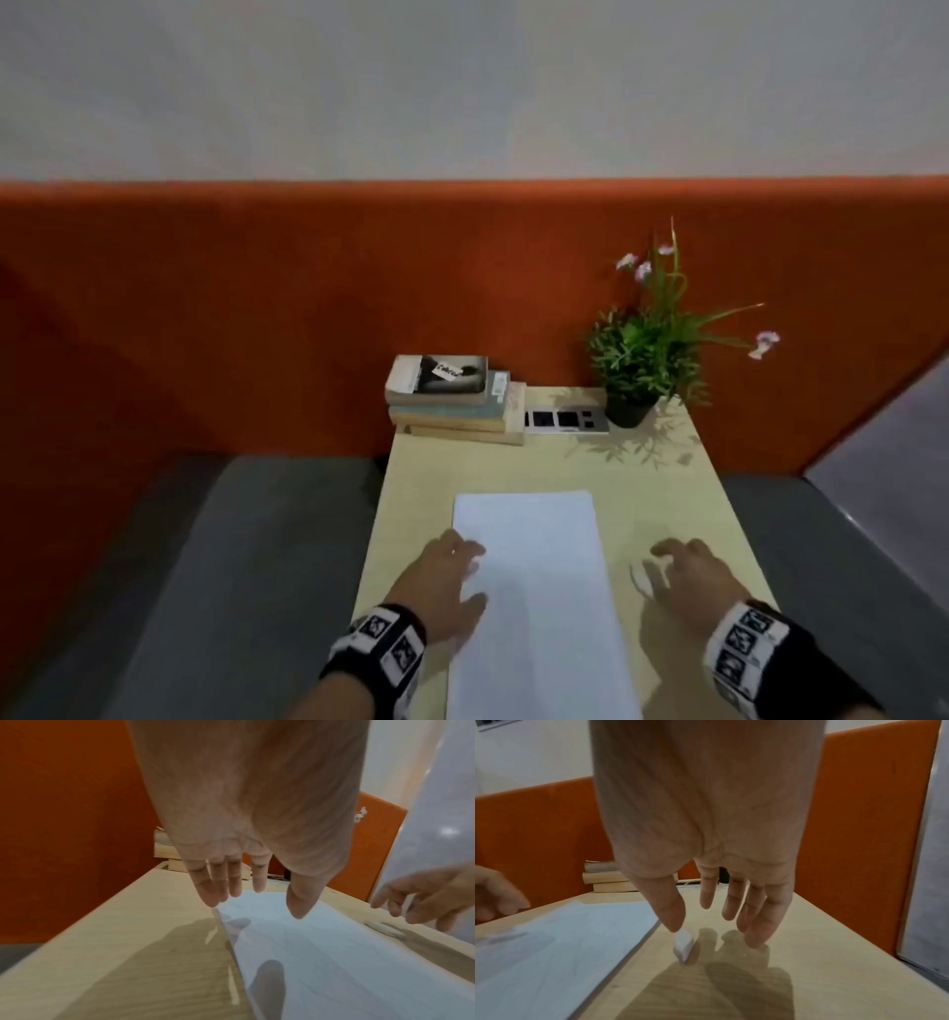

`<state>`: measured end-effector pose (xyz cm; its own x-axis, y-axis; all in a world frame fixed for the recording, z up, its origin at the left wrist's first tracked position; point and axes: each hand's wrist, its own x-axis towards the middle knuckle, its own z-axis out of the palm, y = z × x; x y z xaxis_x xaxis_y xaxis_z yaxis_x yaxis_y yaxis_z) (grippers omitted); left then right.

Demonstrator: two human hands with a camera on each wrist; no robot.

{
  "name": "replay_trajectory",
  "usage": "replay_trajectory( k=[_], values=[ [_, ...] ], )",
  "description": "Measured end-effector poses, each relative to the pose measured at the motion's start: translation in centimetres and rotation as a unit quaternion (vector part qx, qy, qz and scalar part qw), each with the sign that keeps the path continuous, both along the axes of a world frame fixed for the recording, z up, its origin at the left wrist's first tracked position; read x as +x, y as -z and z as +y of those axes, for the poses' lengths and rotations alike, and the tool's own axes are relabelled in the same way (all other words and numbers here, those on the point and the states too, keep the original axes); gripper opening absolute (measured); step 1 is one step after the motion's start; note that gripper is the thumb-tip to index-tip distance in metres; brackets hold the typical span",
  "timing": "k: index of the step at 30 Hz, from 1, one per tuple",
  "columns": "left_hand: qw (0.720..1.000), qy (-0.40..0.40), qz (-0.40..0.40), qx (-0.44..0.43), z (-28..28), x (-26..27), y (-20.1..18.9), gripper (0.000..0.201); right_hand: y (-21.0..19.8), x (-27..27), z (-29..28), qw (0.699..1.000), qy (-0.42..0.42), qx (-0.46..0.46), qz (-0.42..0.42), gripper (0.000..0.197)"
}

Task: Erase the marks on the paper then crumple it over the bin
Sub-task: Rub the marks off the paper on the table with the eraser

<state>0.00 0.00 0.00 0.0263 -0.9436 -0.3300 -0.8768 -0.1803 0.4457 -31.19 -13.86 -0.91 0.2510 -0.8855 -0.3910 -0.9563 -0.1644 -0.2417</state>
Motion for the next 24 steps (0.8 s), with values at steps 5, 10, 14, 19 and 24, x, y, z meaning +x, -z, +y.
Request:
replay_trajectory(
  k=[5, 10, 14, 19, 24],
  values=[
    [0.997, 0.062, -0.036, 0.018, -1.9, 0.0, 3.8, 0.102, 1.9, 0.3, -1.5, 1.000, -0.009, 0.018, -0.002, 0.036],
    [0.992, 0.104, -0.043, 0.051, -3.1, -0.7, 4.4, 0.115, 1.4, 1.0, -2.4, 0.997, -0.069, 0.041, -0.023, 0.014],
    [0.986, 0.133, -0.073, 0.071, -3.4, -0.7, 5.0, 0.122, 1.8, 1.2, -2.6, 0.992, -0.109, 0.048, -0.049, 0.011],
    [0.989, 0.127, -0.068, 0.044, -3.0, -0.4, 5.3, 0.123, 1.4, 2.7, -2.3, 0.984, -0.159, 0.005, -0.076, 0.013],
    [0.986, 0.125, -0.095, 0.048, -2.8, -0.6, 5.2, 0.122, -0.1, 4.8, -1.7, 0.971, -0.217, -0.046, -0.091, 0.012]
  ],
)
